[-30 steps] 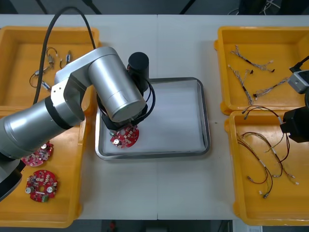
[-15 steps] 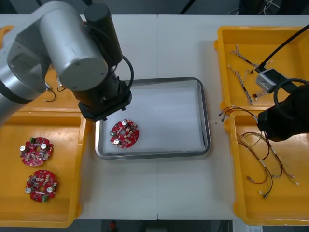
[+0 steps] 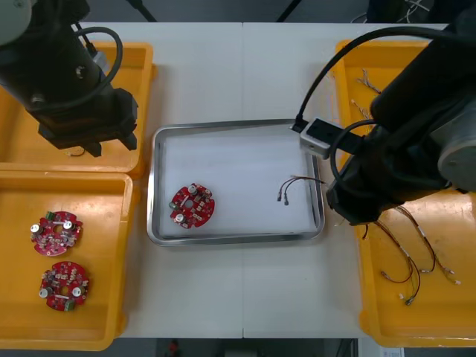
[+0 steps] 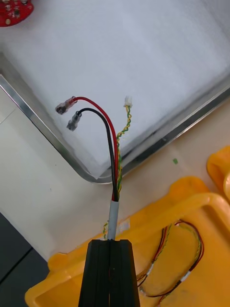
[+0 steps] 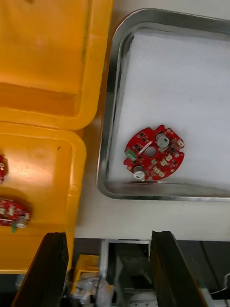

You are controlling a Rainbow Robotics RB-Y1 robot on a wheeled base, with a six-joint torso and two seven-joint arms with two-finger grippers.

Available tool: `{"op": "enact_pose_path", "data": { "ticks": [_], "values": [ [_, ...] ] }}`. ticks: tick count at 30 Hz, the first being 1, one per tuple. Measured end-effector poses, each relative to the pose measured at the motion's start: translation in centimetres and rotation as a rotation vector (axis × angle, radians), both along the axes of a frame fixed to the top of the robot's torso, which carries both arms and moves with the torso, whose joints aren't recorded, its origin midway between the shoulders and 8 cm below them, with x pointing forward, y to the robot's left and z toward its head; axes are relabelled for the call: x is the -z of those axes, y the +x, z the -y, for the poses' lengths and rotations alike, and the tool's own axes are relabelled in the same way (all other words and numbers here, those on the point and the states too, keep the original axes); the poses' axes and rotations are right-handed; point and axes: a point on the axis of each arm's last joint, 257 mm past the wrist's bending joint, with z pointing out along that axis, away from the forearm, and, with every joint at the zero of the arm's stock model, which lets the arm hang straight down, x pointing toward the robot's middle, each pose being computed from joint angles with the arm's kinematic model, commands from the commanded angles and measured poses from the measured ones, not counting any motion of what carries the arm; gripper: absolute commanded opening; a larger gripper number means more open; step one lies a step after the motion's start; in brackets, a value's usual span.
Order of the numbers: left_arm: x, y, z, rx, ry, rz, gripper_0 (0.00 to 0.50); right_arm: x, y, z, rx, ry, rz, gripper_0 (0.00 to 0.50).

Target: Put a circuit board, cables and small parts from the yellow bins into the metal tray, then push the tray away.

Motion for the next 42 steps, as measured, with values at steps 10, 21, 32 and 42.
{"op": "enact_pose_path", "data": {
  "ticks": [10, 21, 32, 42],
  "values": [
    [-0.9, 1.3, -5.6, -0.115, 0.040, -0.011, 0.500, 1.9, 3.1, -5.0, -0.232, -0.094, -0.002, 0.000],
    [-2.7, 4.7, -12.5, 0.099, 0.150, 0.038, 0.500, 5.6, 5.0, -10.3, -0.507, -0.192, 0.011, 0.000],
    [-3.6, 10.0, -17.8, -0.044, 0.133, 0.169, 0.500, 9.8, 4.9, -11.3, -0.599, -0.207, 0.009, 0.000],
    [-3.0, 13.0, -21.0, 0.396, 0.287, 0.248, 0.500, 13.1, 6.7, -10.6, -0.563, -0.216, 0.009, 0.084]
  ]
}}
